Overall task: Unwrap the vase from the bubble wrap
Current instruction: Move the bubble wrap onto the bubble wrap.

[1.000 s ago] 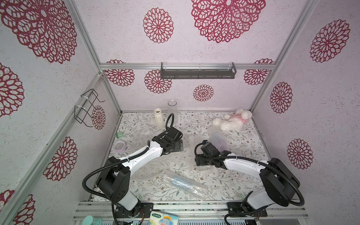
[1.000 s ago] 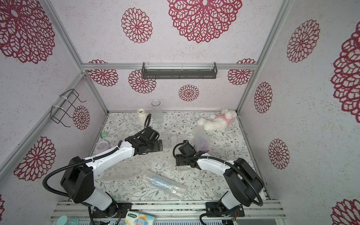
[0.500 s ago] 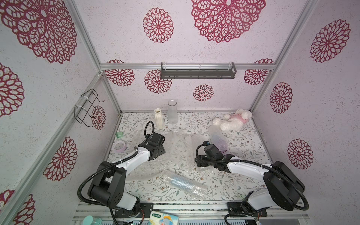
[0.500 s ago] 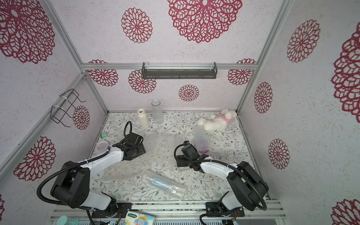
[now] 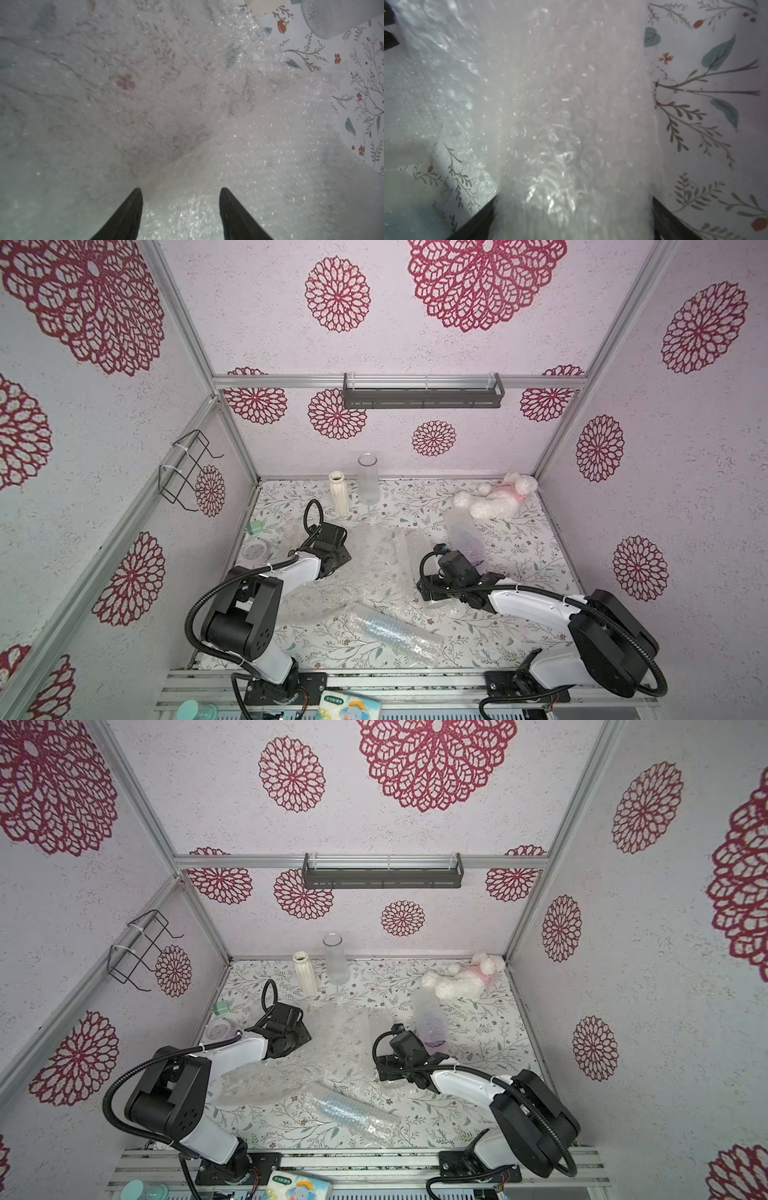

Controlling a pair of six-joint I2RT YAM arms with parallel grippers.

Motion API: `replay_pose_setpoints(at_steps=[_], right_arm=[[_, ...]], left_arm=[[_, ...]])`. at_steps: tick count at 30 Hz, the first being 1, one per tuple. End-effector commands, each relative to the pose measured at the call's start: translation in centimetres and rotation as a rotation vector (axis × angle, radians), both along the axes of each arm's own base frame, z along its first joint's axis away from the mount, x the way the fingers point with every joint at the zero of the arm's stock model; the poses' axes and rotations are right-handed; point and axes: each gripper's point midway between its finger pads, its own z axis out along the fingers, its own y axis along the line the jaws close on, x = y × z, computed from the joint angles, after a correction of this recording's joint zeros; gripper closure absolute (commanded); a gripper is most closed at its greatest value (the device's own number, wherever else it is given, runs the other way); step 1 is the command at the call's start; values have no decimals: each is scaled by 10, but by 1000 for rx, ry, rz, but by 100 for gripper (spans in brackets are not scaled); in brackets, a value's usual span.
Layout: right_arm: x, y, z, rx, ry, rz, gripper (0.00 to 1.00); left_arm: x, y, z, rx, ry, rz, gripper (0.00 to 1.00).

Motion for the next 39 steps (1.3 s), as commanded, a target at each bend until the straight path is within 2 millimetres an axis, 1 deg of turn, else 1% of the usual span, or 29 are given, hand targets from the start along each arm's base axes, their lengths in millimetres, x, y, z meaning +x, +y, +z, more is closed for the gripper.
replay_pose_setpoints(at_steps=[1, 3, 6, 8, 10, 14, 18, 20, 21, 25, 28, 31, 34, 38, 39], right_arm=[[6, 2, 17, 22, -44, 14, 12], [6, 1, 16, 18, -44, 12, 12], [8, -1, 19, 20, -52, 4, 12], [8, -3, 19, 20, -54, -2, 12], [7, -4, 20, 23, -57, -4, 12], [6, -7, 21, 21, -60, -14, 12], [6, -9, 24, 22, -71, -20, 12], [6, -10, 25, 21, -74, -22, 12], [7, -11, 25, 17, -77, -22, 12], [10, -13, 26, 7, -86, -27, 12], [12, -14, 26, 6, -91, -29, 12], [14, -16, 27, 3, -95, -31, 12], [15, -17, 28, 8, -100, -32, 11], [15, -17, 30, 17, -103, -31, 11], [15, -17, 30, 16, -102, -32, 11]], left_arm=[[7, 5, 9, 0, -23, 38, 38], [6, 6, 6, -4, -31, 32, 38], [10, 5, -2, -30, -27, 27, 42], [16, 2, -3, -58, -49, 16, 46], [20, 1, 0, -73, -64, 11, 54], [26, -1, 12, -83, -103, -2, 66], [26, 0, 30, -84, -134, 0, 86], [24, 1, 38, -88, -150, 4, 98], [22, 3, 43, -87, -154, 9, 100], [12, 10, 64, -85, -180, 37, 100], [-3, 24, 77, -62, -182, 97, 100], [-22, 45, 91, -32, -199, 189, 100], [-42, 69, 103, -31, -233, 304, 100], [-66, 107, 110, -60, -291, 477, 100], [-74, 117, 109, -62, -297, 528, 100]])
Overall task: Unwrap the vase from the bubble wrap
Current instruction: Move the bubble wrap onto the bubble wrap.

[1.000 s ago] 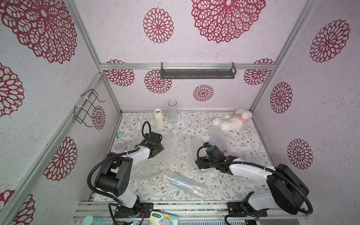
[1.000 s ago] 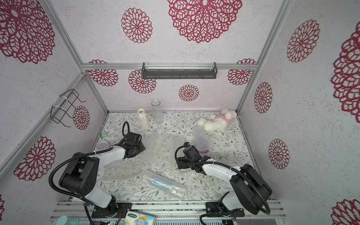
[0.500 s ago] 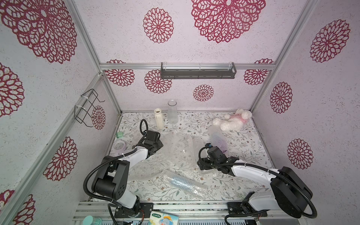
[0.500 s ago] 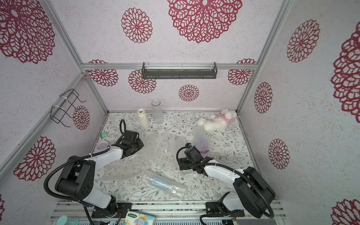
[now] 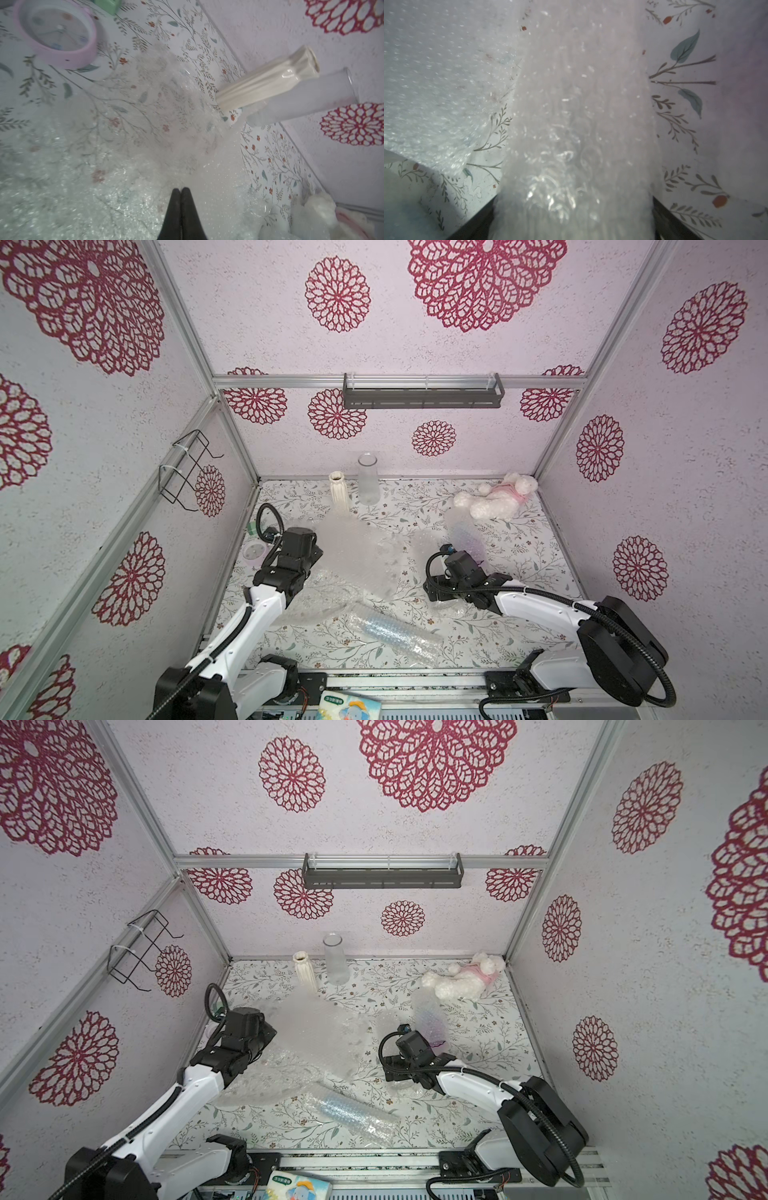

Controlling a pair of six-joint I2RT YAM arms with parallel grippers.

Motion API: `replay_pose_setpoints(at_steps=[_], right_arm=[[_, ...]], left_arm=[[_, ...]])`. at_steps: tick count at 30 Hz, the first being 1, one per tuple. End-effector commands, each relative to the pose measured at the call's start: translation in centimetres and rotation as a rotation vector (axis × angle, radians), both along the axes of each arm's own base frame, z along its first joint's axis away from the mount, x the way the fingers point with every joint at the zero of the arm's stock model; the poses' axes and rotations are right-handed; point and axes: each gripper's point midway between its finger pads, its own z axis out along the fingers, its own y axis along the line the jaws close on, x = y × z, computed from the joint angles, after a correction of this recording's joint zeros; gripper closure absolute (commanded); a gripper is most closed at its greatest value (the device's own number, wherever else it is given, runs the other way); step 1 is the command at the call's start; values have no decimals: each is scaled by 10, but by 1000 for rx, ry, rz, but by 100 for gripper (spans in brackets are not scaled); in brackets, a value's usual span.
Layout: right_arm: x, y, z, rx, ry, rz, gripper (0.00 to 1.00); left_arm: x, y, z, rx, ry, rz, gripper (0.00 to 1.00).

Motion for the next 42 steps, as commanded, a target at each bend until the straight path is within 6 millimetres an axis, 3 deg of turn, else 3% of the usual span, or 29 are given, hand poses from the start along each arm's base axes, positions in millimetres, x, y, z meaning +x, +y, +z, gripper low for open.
replay_pose_setpoints(at_steps=[1, 5, 8, 10, 12, 14, 15, 21, 29, 34, 38, 42], right_arm=[[15, 4, 29, 47, -103, -3, 11], [14, 4, 30, 50, -105, -1, 11], [14, 4, 32, 55, -108, 1, 10], [14, 4, 35, 61, -114, 4, 8], [15, 4, 40, 65, -125, 4, 7], [15, 5, 42, 68, -129, 5, 6], [15, 4, 43, 65, -132, 3, 5], [23, -4, 36, -19, -124, -28, 1], [35, -3, 15, -152, -88, -60, 1], [33, 27, 7, -73, -51, -9, 11], [31, 64, 14, 108, -42, 55, 20], [32, 98, 28, 241, -63, 121, 24]], left_arm=[[-28, 41, -9, -23, 8, 213, 100], [-45, 72, -21, -90, 1, 349, 100], [-50, 84, -30, -127, 11, 392, 100], [-51, 85, -34, -135, 31, 392, 72], [-51, 83, -36, -147, 65, 375, 28], [-53, 81, -32, -144, 85, 358, 7], [-54, 80, -30, -140, 92, 351, 2], [-55, 75, -6, -86, 87, 267, 3], [-37, 38, 9, -16, 137, 37, 3], [-26, 14, 19, -26, 73, -76, 2], [-26, 6, 15, -22, 119, -128, 2], [-21, -3, 10, -29, 135, -185, 1]])
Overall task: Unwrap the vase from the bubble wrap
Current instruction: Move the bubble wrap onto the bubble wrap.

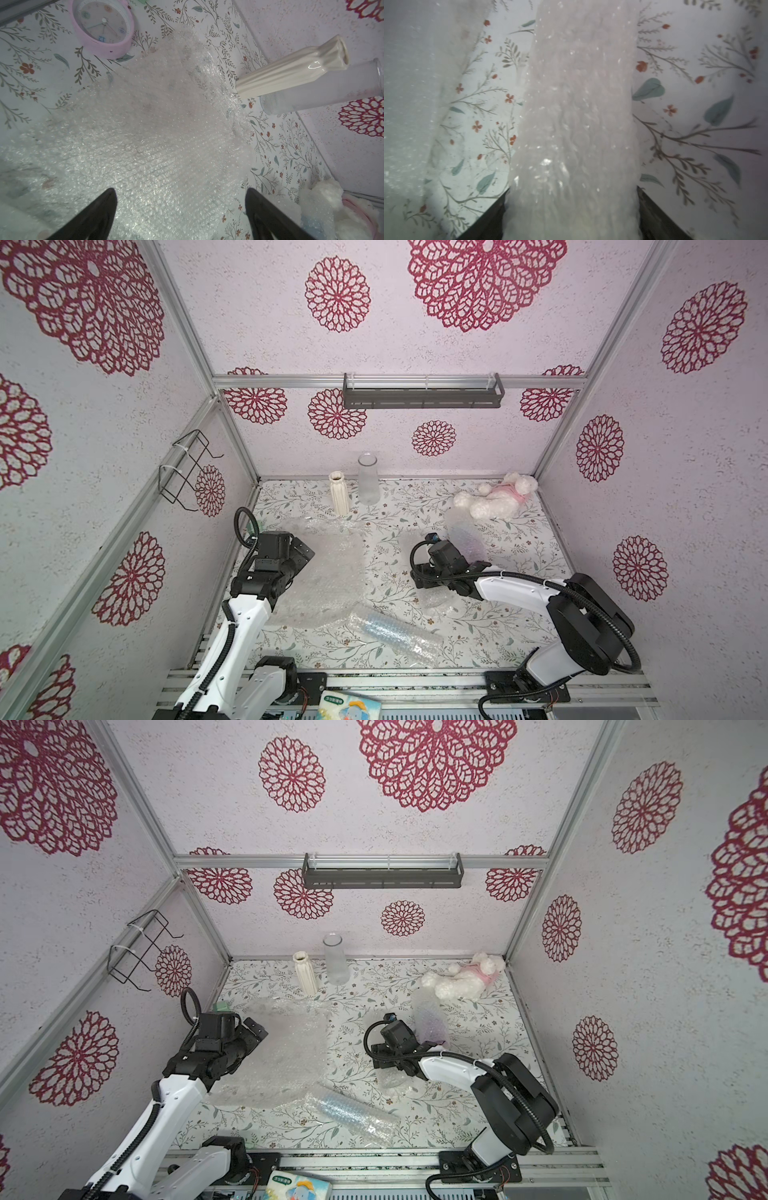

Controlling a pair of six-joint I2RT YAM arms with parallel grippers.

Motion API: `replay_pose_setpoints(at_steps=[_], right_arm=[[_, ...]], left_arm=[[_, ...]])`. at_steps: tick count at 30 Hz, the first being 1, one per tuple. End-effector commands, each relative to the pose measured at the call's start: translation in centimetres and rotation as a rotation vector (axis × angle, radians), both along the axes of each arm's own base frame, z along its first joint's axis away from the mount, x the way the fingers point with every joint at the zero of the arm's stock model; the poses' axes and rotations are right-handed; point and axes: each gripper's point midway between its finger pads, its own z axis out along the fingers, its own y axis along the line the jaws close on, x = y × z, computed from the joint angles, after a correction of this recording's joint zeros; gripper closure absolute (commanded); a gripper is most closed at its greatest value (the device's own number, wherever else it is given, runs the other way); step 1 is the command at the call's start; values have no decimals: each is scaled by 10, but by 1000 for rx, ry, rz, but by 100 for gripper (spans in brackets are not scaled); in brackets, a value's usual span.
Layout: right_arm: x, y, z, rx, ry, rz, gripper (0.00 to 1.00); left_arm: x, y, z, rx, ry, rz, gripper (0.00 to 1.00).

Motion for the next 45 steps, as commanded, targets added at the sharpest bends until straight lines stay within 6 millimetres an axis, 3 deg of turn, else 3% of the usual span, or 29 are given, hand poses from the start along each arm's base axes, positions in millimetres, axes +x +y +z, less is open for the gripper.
replay_pose_setpoints(at_steps=[1, 5, 12, 15, 20, 28, 32, 41, 45], right_arm=[[-3, 47, 25, 214, -10, 93, 24], [-1, 52, 33, 283, -29, 111, 18], [12, -7, 26, 135, -73, -22, 3], [18, -26, 42, 115, -122, -51, 2], [22, -39, 69, 40, -208, -45, 3], [5, -42, 88, -5, -316, 20, 12], [-4, -37, 90, 39, -331, 60, 19], [-14, -27, 86, 154, -307, 47, 22], [-12, -27, 84, 209, -306, 9, 22]], left_arm=[[7, -13, 4, -13, -14, -80, 1], [17, -32, -1, -24, -10, -158, 0], [36, -74, -10, -20, -9, -291, 0], [44, -96, -17, -14, 5, -355, 0], [56, -130, -30, -2, 38, -453, 1], [64, -157, -54, -69, 67, -525, 7], [66, -164, -60, -98, 66, -538, 19], [65, -177, -52, -167, -10, -561, 37], [62, -196, -42, -137, -18, -608, 36]])
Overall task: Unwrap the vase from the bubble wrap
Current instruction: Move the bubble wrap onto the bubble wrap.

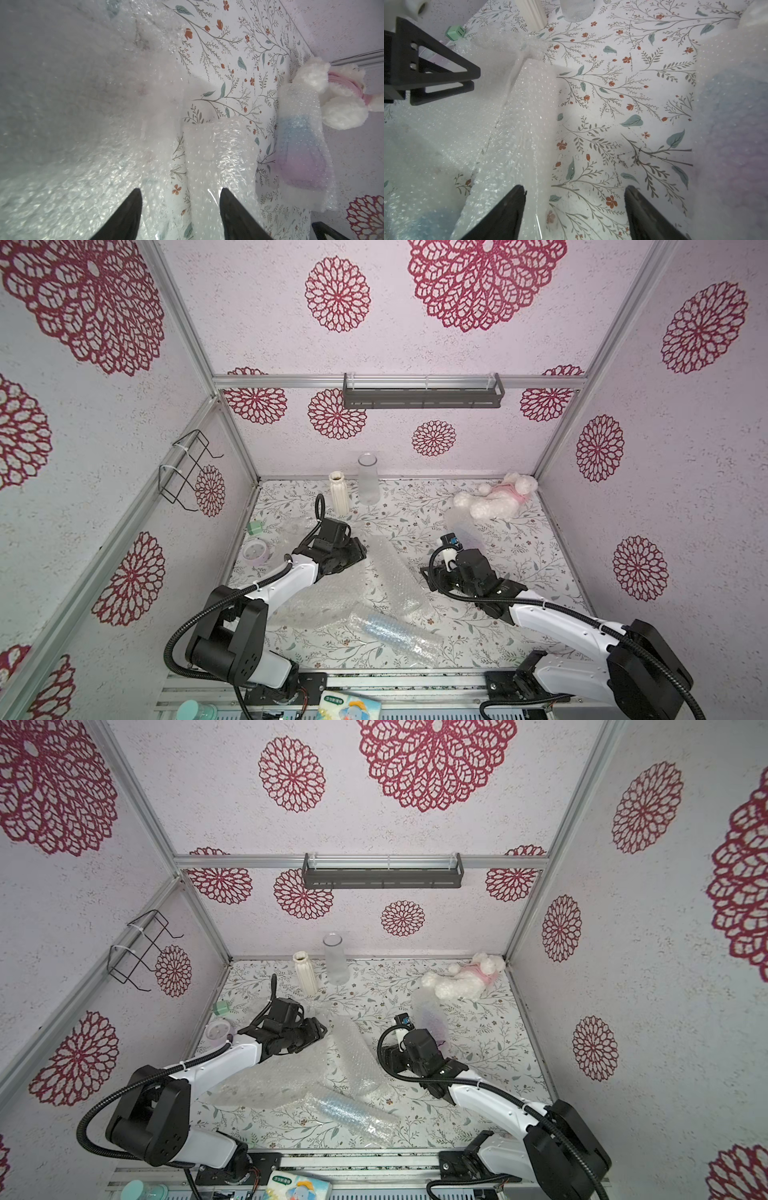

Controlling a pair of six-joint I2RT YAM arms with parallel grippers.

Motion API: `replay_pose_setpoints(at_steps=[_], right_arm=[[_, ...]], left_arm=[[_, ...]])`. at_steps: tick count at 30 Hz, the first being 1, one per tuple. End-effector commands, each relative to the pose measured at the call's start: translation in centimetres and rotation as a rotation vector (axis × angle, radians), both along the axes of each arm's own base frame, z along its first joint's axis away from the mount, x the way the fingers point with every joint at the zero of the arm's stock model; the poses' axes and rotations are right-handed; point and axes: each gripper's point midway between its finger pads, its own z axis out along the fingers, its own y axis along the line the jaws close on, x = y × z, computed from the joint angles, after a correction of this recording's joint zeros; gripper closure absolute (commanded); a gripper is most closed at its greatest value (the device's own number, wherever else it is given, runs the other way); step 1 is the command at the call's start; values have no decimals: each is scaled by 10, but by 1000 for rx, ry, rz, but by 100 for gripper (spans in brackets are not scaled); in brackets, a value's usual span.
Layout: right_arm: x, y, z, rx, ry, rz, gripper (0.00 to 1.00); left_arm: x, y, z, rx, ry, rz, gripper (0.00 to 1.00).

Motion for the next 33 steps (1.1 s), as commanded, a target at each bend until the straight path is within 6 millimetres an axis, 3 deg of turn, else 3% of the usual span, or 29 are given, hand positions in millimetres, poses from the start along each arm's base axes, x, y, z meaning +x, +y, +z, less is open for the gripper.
replay_pose_setpoints(at_steps=[1, 6, 11, 18, 25, 33], right_arm=[[4, 9, 22, 134, -46, -18, 23], [3, 9, 14, 182, -28, -35, 28], [11, -10, 12, 290, 21, -134, 34], [9, -25, 18, 380, 25, -190, 37], [1, -36, 20, 368, 7, -198, 38], [-4, -30, 10, 333, 51, -162, 38]], left_arm=[[4, -27, 26, 5, -73, -54, 35], [-1, -59, 30, 91, -62, -102, 33], [-14, -84, 33, 140, -76, -142, 34], [-40, -108, 18, 260, -40, -199, 34], [-67, -95, -27, 346, 112, -175, 36], [-90, -67, -50, 376, 225, -114, 37]])
